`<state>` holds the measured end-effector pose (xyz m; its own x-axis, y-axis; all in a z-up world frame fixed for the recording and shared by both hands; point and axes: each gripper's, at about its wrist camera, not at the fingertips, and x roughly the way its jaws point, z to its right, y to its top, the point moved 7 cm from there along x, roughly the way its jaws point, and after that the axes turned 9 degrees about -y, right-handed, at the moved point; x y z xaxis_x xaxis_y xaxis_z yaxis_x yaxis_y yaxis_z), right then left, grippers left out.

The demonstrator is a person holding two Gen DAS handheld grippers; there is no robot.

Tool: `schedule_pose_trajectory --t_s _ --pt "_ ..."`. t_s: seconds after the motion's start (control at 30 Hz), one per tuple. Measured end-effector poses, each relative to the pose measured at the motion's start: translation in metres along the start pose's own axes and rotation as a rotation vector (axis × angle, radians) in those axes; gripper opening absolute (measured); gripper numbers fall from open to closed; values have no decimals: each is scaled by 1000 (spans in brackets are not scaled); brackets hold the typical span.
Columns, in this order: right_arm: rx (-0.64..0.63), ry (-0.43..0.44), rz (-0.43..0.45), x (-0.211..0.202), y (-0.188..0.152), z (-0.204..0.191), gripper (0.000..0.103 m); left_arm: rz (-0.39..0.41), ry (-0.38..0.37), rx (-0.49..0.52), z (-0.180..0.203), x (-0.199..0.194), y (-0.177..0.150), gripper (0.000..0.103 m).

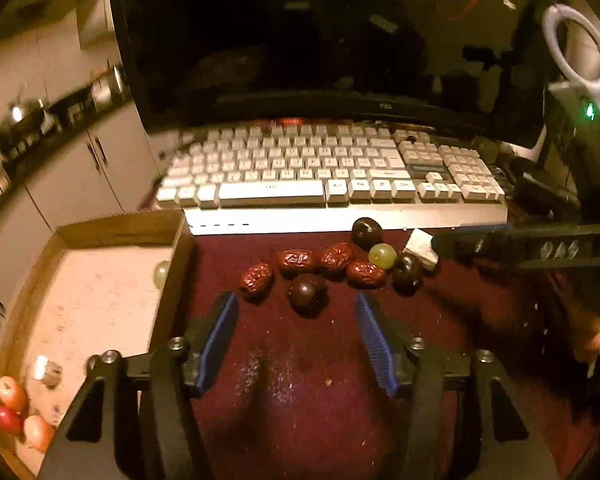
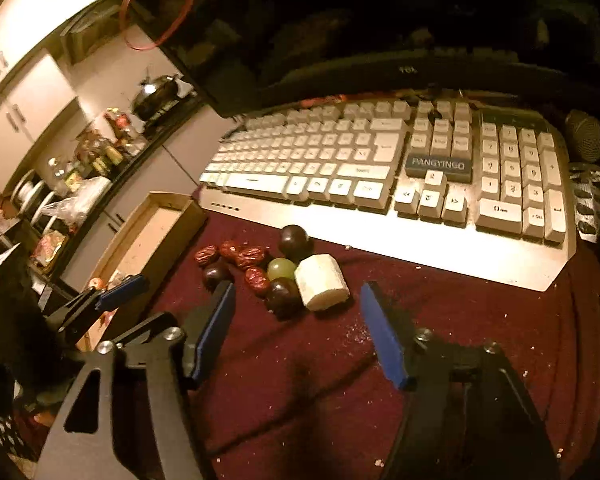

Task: Organize fruits
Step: 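Close left tool on a dark plum on the cloth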

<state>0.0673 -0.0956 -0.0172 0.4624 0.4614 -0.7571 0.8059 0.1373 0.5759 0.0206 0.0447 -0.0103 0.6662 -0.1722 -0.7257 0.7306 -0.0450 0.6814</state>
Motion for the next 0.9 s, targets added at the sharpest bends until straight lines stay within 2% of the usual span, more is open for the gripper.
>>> schedule_pose_trajectory --t_s 0.07,0.13,0.2,0.33,0.47,0.67,0.73,0.83,0.9 --pt "-17 -56 -53 12 1 -1 55 -53 5 -12 -5 11 0 52" --pt "-7 -82 -106 23 0 0 47 -72 -15 -16 -7 18 0 50" --pt "-1 -109 -128 32 0 1 46 -95 -22 -30 -9 24 -1 47" --pt "6 -107 -111 35 1 1 45 -147 -23 -29 -12 40 -8 41" --pt "25 -63 -110 35 0 4 45 -143 -50 -28 -6 44 -8 40" --pt "73 37 -132 35 -3 7 43 -128 -30 -8 -5 50 -2 33" --pt "78 47 -102 27 0 10 43 -124 -38 3 -3 50 -1 27" --pt "55 9 -9 5 10 10 45 -116 -34 15 -2 51 -1 26" --pt "2 15 35 -8 13 0 45 -111 -39 8 -4 50 -2 26"
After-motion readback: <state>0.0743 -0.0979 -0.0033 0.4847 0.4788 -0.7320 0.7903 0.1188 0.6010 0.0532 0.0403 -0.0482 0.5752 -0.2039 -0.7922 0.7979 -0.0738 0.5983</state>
